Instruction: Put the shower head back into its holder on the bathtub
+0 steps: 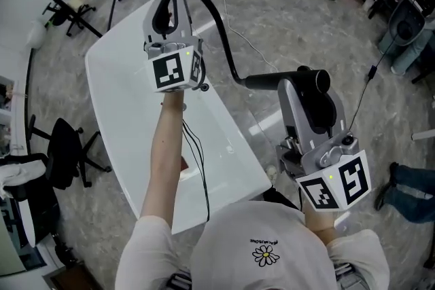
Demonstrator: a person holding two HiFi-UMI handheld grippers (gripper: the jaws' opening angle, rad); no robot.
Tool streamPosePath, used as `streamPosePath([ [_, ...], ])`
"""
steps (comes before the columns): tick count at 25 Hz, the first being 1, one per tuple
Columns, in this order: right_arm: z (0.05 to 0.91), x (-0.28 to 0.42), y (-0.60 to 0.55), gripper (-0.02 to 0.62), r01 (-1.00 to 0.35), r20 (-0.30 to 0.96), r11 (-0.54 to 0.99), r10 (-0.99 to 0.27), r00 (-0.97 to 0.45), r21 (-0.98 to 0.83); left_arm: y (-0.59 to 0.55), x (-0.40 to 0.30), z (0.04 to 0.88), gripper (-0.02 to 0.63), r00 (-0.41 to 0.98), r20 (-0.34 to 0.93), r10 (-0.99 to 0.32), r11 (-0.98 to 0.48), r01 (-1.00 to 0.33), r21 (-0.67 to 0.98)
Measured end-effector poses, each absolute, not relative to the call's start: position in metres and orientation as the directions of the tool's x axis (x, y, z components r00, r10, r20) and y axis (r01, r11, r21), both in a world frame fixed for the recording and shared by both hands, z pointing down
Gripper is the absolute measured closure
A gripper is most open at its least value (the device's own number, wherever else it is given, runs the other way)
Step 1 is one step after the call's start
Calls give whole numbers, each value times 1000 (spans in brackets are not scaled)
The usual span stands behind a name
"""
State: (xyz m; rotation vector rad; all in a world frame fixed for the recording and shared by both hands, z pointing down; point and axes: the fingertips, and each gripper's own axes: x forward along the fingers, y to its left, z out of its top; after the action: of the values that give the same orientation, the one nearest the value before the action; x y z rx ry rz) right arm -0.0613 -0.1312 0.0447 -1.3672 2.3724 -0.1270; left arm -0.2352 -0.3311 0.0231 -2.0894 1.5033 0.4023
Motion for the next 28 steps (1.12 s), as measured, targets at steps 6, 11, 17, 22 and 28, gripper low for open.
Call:
streamPosePath([
  [6, 47, -51, -149, 454, -819, -296, 494, -861, -414, -291, -340, -205, 1, 552, 389, -568, -725, -276, -920, -277],
  [11, 60, -52, -159, 454, -828, -267, 472, -876, -402, -301, -353, -211, 39, 552, 357, -529, -770, -281, -934, -221],
  [17, 84, -43, -168, 454, -829, -221, 453, -890, -399, -328, -367, -205, 82, 552, 352, -466, -812, -276, -934, -225],
  [22, 98, -42, -179, 454, -831, -189, 440, -898, -398, -341, -379, -215, 113, 552, 332, -425, -842, -272, -942, -196],
  [28, 117, -52, -192, 454, -825, -148, 449, -893, -424, -344, -393, -239, 166, 552, 289, -343, -894, -234, -953, -194],
])
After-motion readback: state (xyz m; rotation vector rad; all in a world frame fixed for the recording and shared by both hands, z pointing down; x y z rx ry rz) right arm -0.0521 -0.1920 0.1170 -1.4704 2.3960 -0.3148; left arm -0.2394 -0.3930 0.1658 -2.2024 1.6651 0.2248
